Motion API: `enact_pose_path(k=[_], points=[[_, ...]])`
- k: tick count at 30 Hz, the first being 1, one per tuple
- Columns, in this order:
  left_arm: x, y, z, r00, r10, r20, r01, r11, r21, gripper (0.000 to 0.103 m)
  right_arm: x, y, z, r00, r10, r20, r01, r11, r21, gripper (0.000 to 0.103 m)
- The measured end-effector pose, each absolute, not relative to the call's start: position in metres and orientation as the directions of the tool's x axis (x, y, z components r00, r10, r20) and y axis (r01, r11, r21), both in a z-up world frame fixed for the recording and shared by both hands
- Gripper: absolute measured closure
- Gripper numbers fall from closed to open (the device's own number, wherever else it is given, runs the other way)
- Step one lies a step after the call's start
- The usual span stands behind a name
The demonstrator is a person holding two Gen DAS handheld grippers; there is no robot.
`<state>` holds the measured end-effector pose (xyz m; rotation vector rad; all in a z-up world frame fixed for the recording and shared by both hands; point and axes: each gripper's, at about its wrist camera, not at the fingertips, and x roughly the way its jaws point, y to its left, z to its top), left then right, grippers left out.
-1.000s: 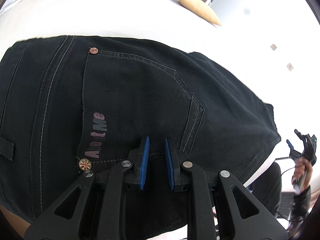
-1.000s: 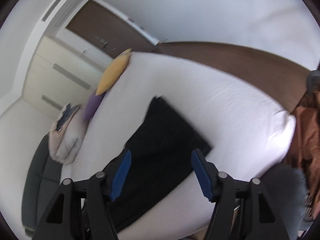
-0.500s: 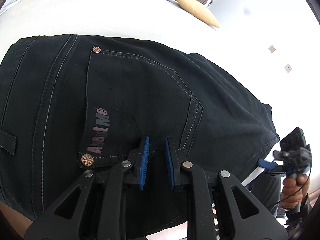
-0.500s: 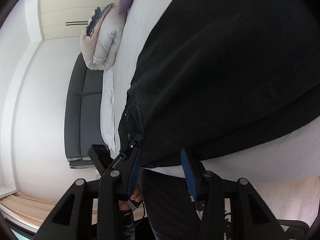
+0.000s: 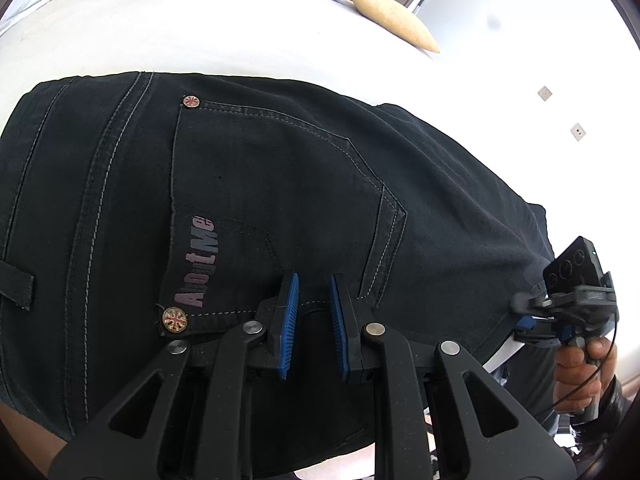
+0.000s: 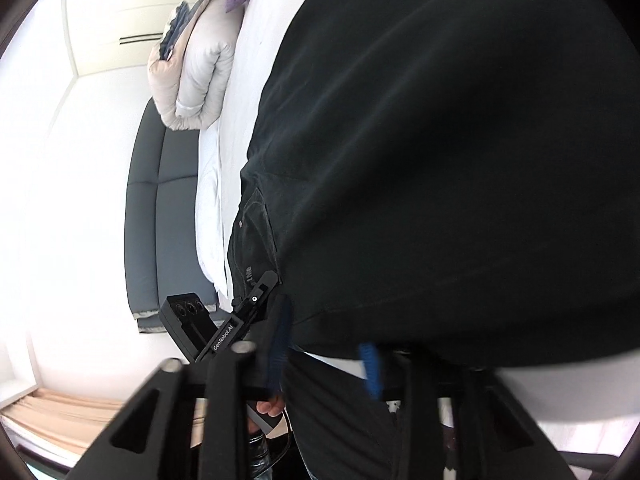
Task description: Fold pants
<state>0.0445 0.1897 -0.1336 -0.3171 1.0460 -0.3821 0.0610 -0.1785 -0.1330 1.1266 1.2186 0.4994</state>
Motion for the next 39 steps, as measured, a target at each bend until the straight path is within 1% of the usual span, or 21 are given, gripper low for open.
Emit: enact_pose_path(k=[2,5,13,15,16,17,18,19,20,22,24,26,27,28,29,30,31,32,33,36,39], points=[[0.045,0.186,-0.133,0.442,-0.443,-0.78,0.167,0.895,-0.414,0.087,0.058,-0.177,-0.134,0.326,0.809,-0.489,0.228,0.435,0.871,0.097],[0.042,0.18,-0.13,0.432,-0.424,-0.796,0.192,0.905,-0.378,0.087,0.049,-0.176,-0.133,0.321,0.8,-0.506,0.196,0.467,0.862,0.099],[0.03,0.178,-0.125,0.424,-0.426,-0.799,0.2,0.905,-0.376,0.087,0.043,-0.173,-0.138,0.32,0.812,-0.488,0.166,0.459,0.873,0.098],[0.03,0.173,-0.119,0.445,-0.398,-0.802,0.182,0.917,-0.354,0.087,0.042,-0.175,-0.138,0.32,0.826,-0.464,0.163,0.434,0.886,0.093],[0.029,0.167,-0.112,0.464,-0.363,-0.808,0.18,0.932,-0.315,0.087,0.041,-0.177,-0.139,0.325,0.836,-0.442,0.171,0.408,0.897,0.085],[0.027,0.162,-0.107,0.48,-0.342,-0.808,0.184,0.94,-0.288,0.087,0.039,-0.179,-0.139,0.335,0.845,-0.418,0.174,0.381,0.908,0.073],[0.027,0.156,-0.1,0.496,-0.342,-0.798,0.192,0.94,-0.283,0.087,0.038,-0.182,-0.138,0.351,0.849,-0.395,0.17,0.357,0.919,0.068],[0.027,0.15,-0.093,0.515,-0.359,-0.778,0.202,0.933,-0.297,0.087,0.037,-0.184,-0.135,0.367,0.848,-0.382,0.163,0.346,0.924,0.057],[0.027,0.142,-0.084,0.537,-0.39,-0.748,0.217,0.921,-0.324,0.087,0.037,-0.186,-0.132,0.379,0.845,-0.377,0.16,0.341,0.926,0.05],[0.029,0.124,-0.076,0.543,-0.446,-0.711,0.256,0.895,-0.366,0.087,0.036,-0.198,-0.129,0.416,0.83,-0.372,0.179,0.326,0.928,0.047],[0.036,0.102,-0.081,0.514,-0.457,-0.726,0.288,0.889,-0.356,0.087,0.033,-0.214,-0.129,0.461,0.814,-0.353,0.209,0.287,0.935,0.047],[0.043,0.086,-0.098,0.466,-0.444,-0.765,0.297,0.893,-0.337,0.087,0.027,-0.236,-0.131,0.517,0.788,-0.335,0.231,0.249,0.941,0.047],[0.045,0.081,-0.111,0.429,-0.436,-0.791,0.288,0.896,-0.337,0.087,0.024,-0.245,-0.133,0.54,0.775,-0.33,0.245,0.23,0.942,0.048],[0.045,0.08,-0.12,0.414,-0.433,-0.801,0.281,0.897,-0.341,0.087,0.019,-0.256,-0.137,0.564,0.76,-0.324,0.27,0.201,0.942,0.055],[0.044,0.082,-0.124,0.428,-0.446,-0.786,0.282,0.892,-0.352,0.087,0.016,-0.264,-0.141,0.579,0.746,-0.33,0.291,0.189,0.938,0.069],[0.04,0.084,-0.125,0.434,-0.458,-0.776,0.28,0.887,-0.367,0.087,0.012,-0.271,-0.144,0.586,0.729,-0.354,0.315,0.198,0.928,0.079],[0.039,0.086,-0.126,0.43,-0.467,-0.773,0.274,0.883,-0.381,0.087,0.008,-0.277,-0.149,0.588,0.708,-0.39,0.345,0.216,0.913,0.1],[0.038,0.087,-0.127,0.427,-0.468,-0.773,0.276,0.882,-0.382,0.087,0.004,-0.282,-0.154,0.598,0.702,-0.386,0.354,0.201,0.913,0.103],[0.037,0.087,-0.127,0.423,-0.466,-0.777,0.282,0.883,-0.376,0.087,0.001,-0.284,-0.156,0.605,0.701,-0.377,0.355,0.187,0.916,0.103],[0.036,0.085,-0.128,0.42,-0.46,-0.782,0.287,0.885,-0.366,0.087,0.0,-0.282,-0.149,0.607,0.682,-0.409,0.334,0.248,0.909,0.103],[0.036,0.083,-0.129,0.425,-0.461,-0.779,0.28,0.885,-0.372,0.087,0.002,-0.282,-0.15,0.605,0.687,-0.401,0.329,0.244,0.913,0.103]])
